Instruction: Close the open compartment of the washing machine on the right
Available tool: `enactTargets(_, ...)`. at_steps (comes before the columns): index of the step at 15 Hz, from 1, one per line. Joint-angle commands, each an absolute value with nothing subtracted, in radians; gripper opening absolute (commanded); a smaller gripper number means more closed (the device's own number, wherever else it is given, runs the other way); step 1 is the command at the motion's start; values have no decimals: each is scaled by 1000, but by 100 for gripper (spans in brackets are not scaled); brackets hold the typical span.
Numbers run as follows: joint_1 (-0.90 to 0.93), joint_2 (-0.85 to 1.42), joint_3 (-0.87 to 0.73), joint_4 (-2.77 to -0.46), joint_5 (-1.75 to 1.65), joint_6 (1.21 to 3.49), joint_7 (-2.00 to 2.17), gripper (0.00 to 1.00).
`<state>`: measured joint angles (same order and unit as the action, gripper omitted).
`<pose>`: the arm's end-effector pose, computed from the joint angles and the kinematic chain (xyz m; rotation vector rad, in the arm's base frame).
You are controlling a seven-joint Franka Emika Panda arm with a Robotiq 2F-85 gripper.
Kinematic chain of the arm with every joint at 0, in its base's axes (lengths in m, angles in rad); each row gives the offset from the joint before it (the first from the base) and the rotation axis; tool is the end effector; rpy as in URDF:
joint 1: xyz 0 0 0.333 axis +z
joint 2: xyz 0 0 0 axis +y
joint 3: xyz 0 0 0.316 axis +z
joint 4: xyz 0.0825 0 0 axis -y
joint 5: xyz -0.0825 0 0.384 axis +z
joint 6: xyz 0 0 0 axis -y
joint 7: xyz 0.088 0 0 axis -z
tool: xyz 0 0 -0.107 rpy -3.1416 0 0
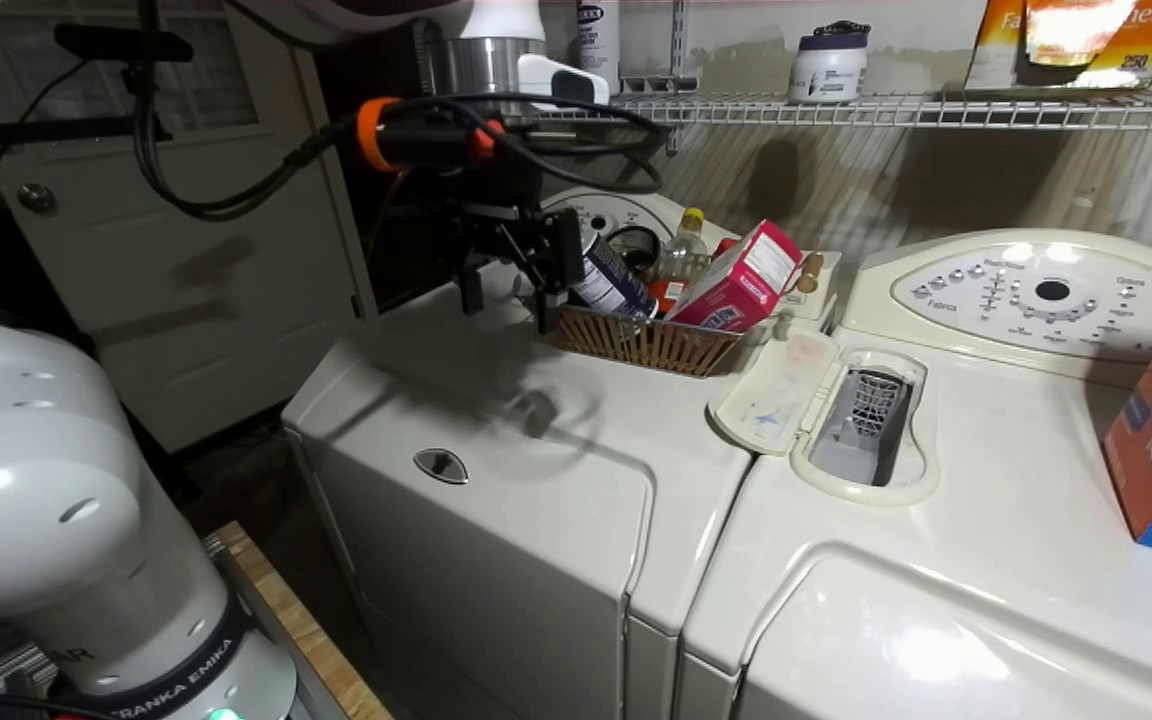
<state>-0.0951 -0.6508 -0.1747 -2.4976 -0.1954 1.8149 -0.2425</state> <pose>0.3349 -0.1143 0.4957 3.0668 0.0933 -0.0844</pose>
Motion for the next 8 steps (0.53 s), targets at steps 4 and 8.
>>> enactTargets(4, -140, -544, -2, -2539, -256, 2041, 174, 100)
enactTargets(8, -218, -465, 49, -2568, -396, 2215, 376, 100)
